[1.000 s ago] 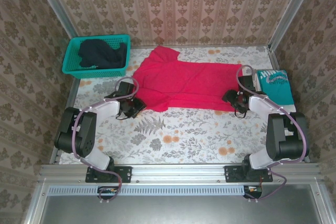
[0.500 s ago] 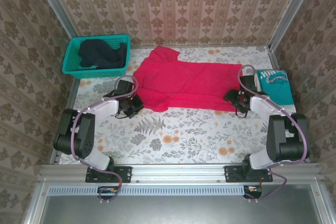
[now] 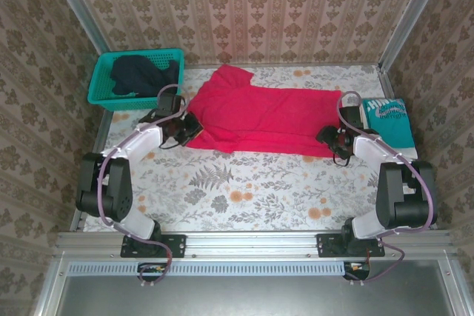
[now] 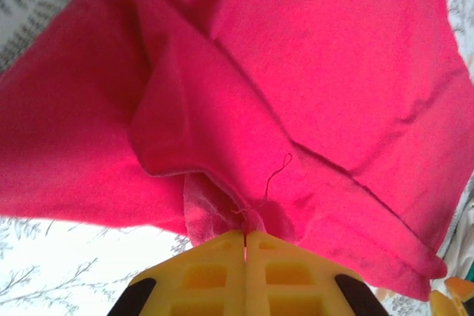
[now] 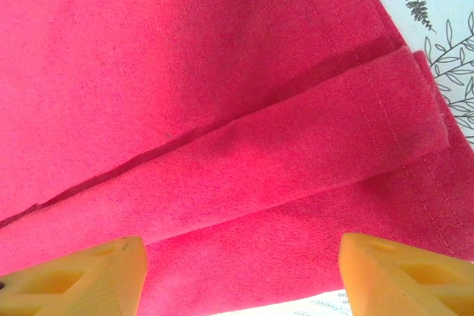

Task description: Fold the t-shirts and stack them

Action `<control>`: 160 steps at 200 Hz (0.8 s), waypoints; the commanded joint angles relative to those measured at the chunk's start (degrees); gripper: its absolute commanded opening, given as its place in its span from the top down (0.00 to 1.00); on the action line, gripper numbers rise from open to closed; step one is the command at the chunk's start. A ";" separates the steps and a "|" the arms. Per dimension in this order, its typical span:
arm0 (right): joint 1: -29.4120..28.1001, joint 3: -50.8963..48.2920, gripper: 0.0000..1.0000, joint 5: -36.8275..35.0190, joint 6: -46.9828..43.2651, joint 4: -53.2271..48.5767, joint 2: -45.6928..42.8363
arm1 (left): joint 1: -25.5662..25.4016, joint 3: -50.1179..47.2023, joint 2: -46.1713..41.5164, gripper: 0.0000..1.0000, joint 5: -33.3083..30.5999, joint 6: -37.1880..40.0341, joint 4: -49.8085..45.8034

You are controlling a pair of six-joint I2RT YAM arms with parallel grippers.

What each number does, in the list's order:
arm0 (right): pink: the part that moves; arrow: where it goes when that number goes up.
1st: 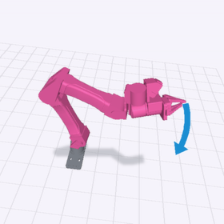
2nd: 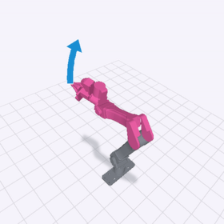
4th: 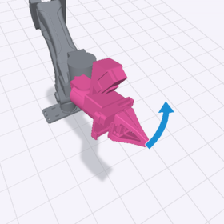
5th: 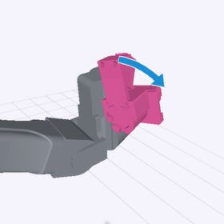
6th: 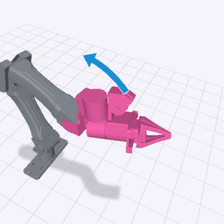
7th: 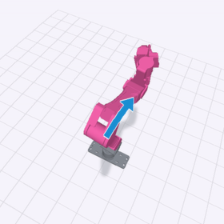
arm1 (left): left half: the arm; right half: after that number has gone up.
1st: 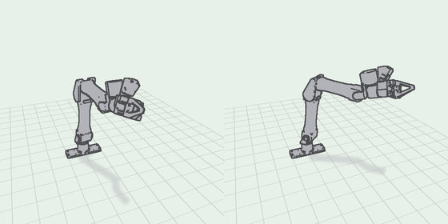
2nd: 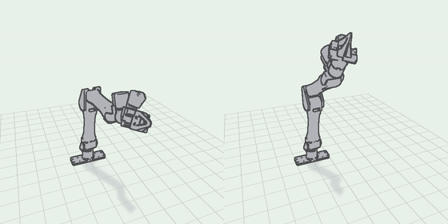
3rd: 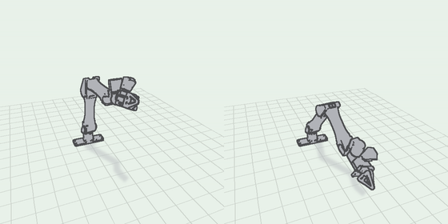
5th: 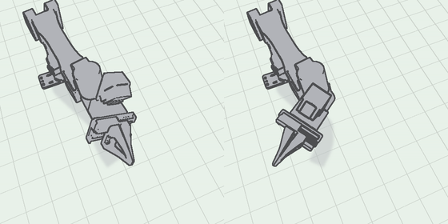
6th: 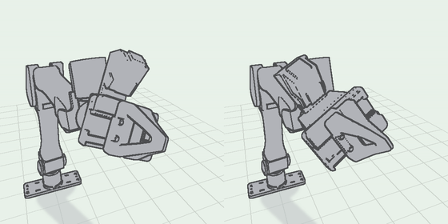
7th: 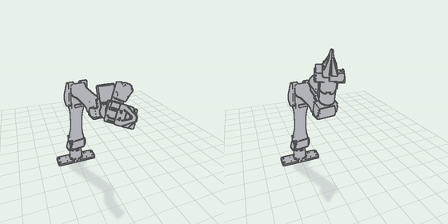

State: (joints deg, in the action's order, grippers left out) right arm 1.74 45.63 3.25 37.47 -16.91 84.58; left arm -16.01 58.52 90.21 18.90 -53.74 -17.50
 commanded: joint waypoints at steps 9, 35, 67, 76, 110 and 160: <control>0.37 1.49 0.30 -0.11 -0.74 -1.49 0.53 | 0.79 4.82 3.44 1.00 1.35 1.99 -1.03; 0.37 2.95 0.30 3.40 0.35 -2.96 2.62 | 1.42 6.66 5.78 1.00 2.49 1.88 -0.45; 0.37 2.89 0.35 8.69 3.36 -1.90 4.12 | 1.59 6.18 6.03 1.00 2.55 1.74 0.05; 0.37 3.33 0.36 10.00 3.86 -1.78 5.01 | 1.77 5.82 6.03 1.00 2.64 1.71 0.18; 0.37 5.18 0.37 9.91 4.02 -1.48 7.81 | 2.12 4.94 5.86 1.00 2.81 1.79 0.47; 1.03 8.99 0.46 5.80 4.19 -0.31 10.45 | 2.56 4.07 5.52 1.00 2.95 1.48 1.36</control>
State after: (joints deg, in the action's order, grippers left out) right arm 2.13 51.66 11.09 40.88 -17.39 93.84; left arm -14.02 63.53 96.01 21.08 -52.88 -17.06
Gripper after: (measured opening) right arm 0.554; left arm 0.057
